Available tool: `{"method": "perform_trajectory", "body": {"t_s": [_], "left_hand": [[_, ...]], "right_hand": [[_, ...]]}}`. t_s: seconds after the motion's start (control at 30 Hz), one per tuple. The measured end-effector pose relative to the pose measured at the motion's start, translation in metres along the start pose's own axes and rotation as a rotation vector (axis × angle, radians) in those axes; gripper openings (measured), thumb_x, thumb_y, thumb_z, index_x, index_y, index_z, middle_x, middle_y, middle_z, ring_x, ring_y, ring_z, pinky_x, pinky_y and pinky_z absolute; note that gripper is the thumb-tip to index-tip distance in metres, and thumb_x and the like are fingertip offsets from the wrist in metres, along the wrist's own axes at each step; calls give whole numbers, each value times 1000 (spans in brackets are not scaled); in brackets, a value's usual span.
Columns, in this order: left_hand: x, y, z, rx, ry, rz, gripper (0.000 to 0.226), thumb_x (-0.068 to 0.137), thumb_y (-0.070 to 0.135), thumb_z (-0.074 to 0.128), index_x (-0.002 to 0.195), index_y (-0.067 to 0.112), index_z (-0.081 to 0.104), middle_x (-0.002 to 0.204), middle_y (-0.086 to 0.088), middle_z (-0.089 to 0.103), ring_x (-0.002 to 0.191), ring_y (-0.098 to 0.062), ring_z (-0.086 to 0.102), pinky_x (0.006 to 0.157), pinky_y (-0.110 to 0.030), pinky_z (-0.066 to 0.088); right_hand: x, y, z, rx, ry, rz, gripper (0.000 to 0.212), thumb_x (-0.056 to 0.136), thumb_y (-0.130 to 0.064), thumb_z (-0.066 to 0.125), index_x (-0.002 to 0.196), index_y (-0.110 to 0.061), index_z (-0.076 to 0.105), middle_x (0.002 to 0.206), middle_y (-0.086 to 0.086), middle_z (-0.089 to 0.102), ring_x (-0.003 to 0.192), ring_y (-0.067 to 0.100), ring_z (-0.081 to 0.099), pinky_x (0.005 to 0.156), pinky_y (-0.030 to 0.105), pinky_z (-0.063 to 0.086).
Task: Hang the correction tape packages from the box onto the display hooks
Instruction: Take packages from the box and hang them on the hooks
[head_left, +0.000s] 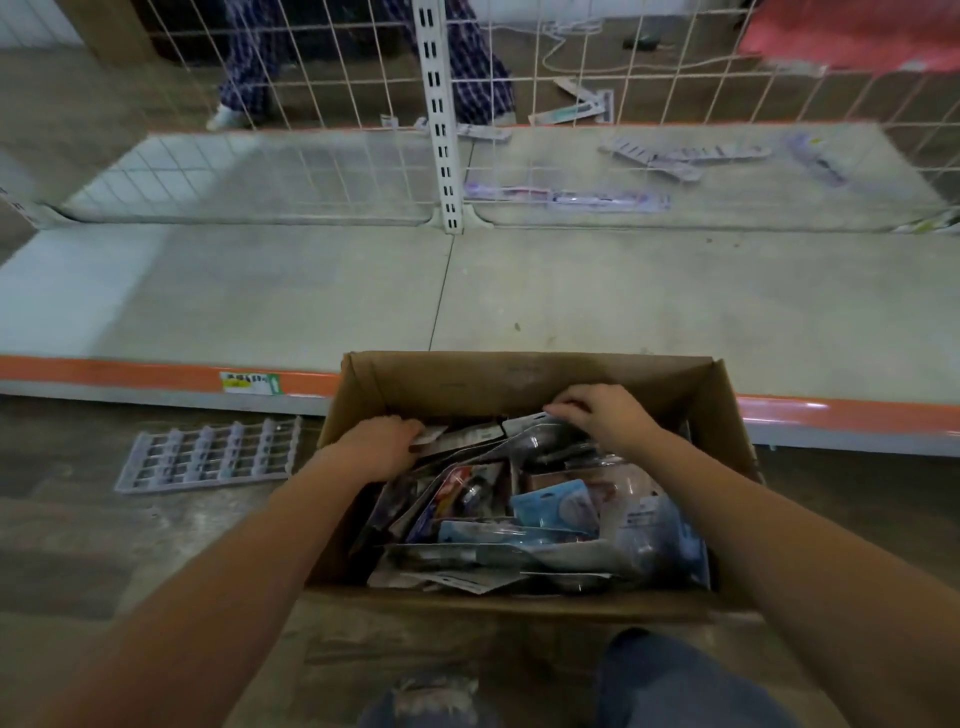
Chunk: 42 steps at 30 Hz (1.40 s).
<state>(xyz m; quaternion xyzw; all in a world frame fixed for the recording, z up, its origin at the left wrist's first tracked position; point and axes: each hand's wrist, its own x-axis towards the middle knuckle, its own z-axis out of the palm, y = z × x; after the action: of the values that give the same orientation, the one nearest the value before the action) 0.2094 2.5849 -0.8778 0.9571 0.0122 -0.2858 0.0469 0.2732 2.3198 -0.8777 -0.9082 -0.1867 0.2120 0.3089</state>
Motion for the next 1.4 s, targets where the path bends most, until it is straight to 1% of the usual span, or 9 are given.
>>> {"method": "perform_trajectory", "body": {"t_s": [0.27,0.47,0.6,0.77,0.9,1.07,1.2,1.27,1.4], "left_hand": [[-15,0,-20,33,21,17,23,99,17,44,116,15,60,111,-6,65,100,-21,60,86,-30,46],[-40,12,-77,-23,-31,61,17,95,20,53,103,7,60,99,-8,62,87,-21,59,63,-17,43],[-56,21,-113,-206,51,97,18,91,20,61,105,10,60,90,-4,60,76,-19,58,60,-22,50],[-64,29,-143,-420,26,122,12,85,11,68,92,17,61,93,-3,67,84,-19,66,64,-25,58],[-59,38,-140,-473,-75,121,13,84,12,70,93,17,62,90,-1,71,83,-14,69,58,-20,55],[-40,46,-102,-469,-219,52,16,87,11,66,100,16,59,97,0,69,82,-9,65,59,-17,52],[-25,40,-75,-596,-130,-23,29,86,14,69,110,14,54,98,1,68,85,-11,66,66,-24,55],[-21,35,-69,-634,-90,-65,30,84,19,72,107,17,53,97,0,69,84,-14,68,65,-27,56],[-21,26,-70,-598,-154,-126,38,82,22,73,112,18,49,100,-4,70,89,-18,69,62,-30,57]], "right_hand": [[-13,-14,-5,-266,-53,-94,29,99,-29,46,113,-12,64,108,5,65,98,17,58,88,29,45],[-17,-34,-23,-187,163,-182,29,97,-30,48,104,-10,67,96,4,66,87,16,58,72,20,37],[-17,-54,-50,-51,324,-183,32,97,-31,49,90,-5,67,84,7,64,75,16,53,59,11,33],[-20,-73,-82,201,466,-147,34,95,-34,53,69,-13,57,70,8,57,71,22,53,68,32,46],[-27,-69,-78,355,371,-15,44,94,-37,53,84,4,62,92,28,65,84,39,63,84,51,51],[-35,-42,-36,411,176,181,32,96,-31,51,74,-9,55,71,5,59,66,16,54,64,24,43],[-35,-22,-11,483,194,308,29,97,-34,48,85,-10,58,79,3,62,75,16,58,64,23,43],[-35,-18,-5,510,246,375,30,97,-38,48,106,-11,57,97,4,65,88,17,61,71,26,47],[-44,-17,7,597,250,439,63,91,-35,59,140,-14,26,122,6,52,101,21,57,77,31,48]]}}
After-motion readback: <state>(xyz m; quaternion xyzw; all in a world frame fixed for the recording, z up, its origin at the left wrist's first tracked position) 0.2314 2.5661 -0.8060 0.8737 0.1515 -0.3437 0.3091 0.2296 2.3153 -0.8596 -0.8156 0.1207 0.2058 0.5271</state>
